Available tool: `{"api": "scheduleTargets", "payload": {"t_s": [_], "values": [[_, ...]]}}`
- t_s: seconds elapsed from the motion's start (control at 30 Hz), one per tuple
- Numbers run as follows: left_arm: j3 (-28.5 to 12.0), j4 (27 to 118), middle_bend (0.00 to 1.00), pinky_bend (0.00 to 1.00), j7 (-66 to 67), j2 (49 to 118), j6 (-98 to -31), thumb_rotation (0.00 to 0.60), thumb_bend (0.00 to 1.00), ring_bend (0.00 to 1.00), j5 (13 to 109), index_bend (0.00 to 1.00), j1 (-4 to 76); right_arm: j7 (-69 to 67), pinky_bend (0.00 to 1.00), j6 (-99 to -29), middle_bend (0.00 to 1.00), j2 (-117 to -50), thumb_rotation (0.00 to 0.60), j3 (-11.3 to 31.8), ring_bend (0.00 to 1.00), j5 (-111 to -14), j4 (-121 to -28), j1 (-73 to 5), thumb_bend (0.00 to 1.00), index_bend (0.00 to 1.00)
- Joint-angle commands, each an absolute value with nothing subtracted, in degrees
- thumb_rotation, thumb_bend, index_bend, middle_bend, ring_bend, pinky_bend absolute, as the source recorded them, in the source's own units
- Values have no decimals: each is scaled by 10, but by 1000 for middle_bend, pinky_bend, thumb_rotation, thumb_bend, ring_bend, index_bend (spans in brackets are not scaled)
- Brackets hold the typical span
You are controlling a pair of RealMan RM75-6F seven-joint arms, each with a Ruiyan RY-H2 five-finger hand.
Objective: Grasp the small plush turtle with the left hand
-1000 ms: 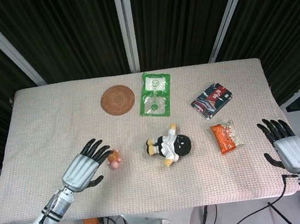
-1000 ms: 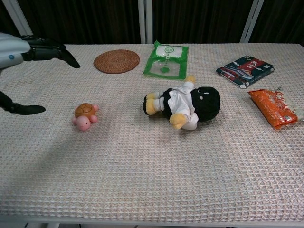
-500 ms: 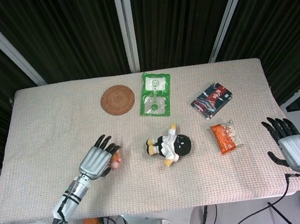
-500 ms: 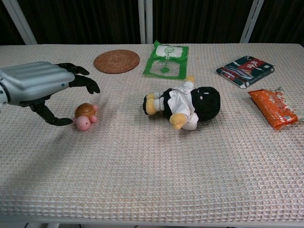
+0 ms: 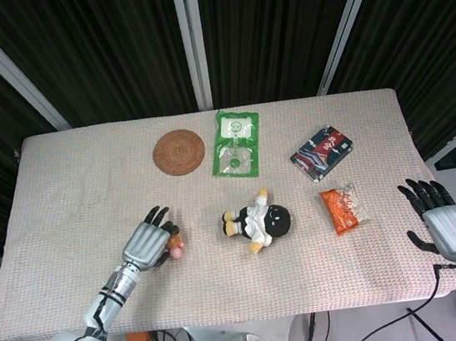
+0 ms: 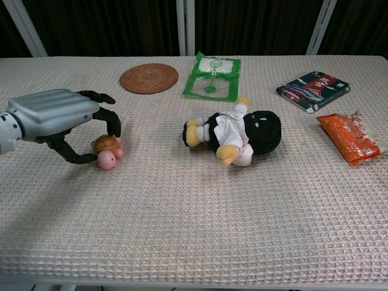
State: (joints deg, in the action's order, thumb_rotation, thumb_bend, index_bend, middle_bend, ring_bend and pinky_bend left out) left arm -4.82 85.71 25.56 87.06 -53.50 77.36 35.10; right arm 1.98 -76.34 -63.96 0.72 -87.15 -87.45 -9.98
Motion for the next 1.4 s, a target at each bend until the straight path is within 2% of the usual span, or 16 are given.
{"api": "scheduleTargets", "payload": {"t_s": [0.03, 0.37, 0.5, 0.53, 0.6, 0.7, 0.77, 0.9, 1.0, 1.1, 1.23, 1.3, 1.4], "values": [[-45, 845, 467, 115, 251, 879, -542, 600, 318, 85, 777, 458, 352, 19, 0, -762, 0, -640, 600, 7, 0, -871, -874, -100, 242, 0], [-37, 811, 711, 161, 240, 904, -554, 600, 337, 290, 784, 714, 356, 18, 0, -763, 0, -639, 600, 7, 0, -870, -873, -99, 242, 0], [-36, 805, 751, 160, 236, 906, -558, 600, 337, 310, 785, 757, 357, 17, 0, -764, 0, -639, 600, 7, 0, -871, -873, -99, 242, 0], [-36, 805, 746, 160, 235, 906, -561, 600, 336, 311, 786, 748, 356, 17, 0, -765, 0, -639, 600, 8, 0, -871, -873, -99, 242, 0], [-34, 809, 685, 158, 235, 903, -565, 600, 324, 303, 789, 654, 356, 17, 0, -766, 0, -638, 600, 9, 0, -871, -873, -99, 242, 0], [-31, 826, 487, 150, 231, 890, -574, 600, 280, 225, 797, 438, 354, 17, 0, -767, 0, -637, 600, 9, 0, -871, -874, -99, 242, 0], [-30, 839, 381, 146, 230, 880, -581, 600, 266, 168, 803, 356, 352, 17, 0, -766, 0, -637, 600, 8, 0, -871, -874, -99, 242, 0], [-26, 852, 259, 146, 231, 870, -586, 600, 262, 111, 810, 307, 352, 18, 0, -764, 0, -639, 600, 7, 0, -871, -872, -99, 242, 0], [-24, 852, 210, 146, 231, 871, -578, 600, 261, 91, 804, 294, 353, 20, 0, -765, 0, -640, 600, 7, 0, -871, -873, -99, 242, 0], [-22, 847, 191, 146, 229, 875, -573, 600, 262, 79, 803, 283, 356, 21, 0, -765, 0, -639, 600, 8, 0, -870, -874, -99, 242, 0], [-19, 841, 214, 140, 219, 878, -567, 600, 261, 78, 808, 283, 360, 21, 0, -763, 0, -640, 600, 8, 0, -868, -873, -99, 242, 0], [-20, 837, 247, 139, 217, 881, -565, 600, 262, 75, 807, 296, 362, 20, 0, -761, 0, -640, 600, 8, 0, -868, -871, -99, 242, 0], [-23, 827, 364, 139, 212, 891, -567, 600, 274, 82, 808, 384, 364, 18, 0, -759, 0, -641, 600, 8, 0, -866, -868, -99, 242, 0]]}}
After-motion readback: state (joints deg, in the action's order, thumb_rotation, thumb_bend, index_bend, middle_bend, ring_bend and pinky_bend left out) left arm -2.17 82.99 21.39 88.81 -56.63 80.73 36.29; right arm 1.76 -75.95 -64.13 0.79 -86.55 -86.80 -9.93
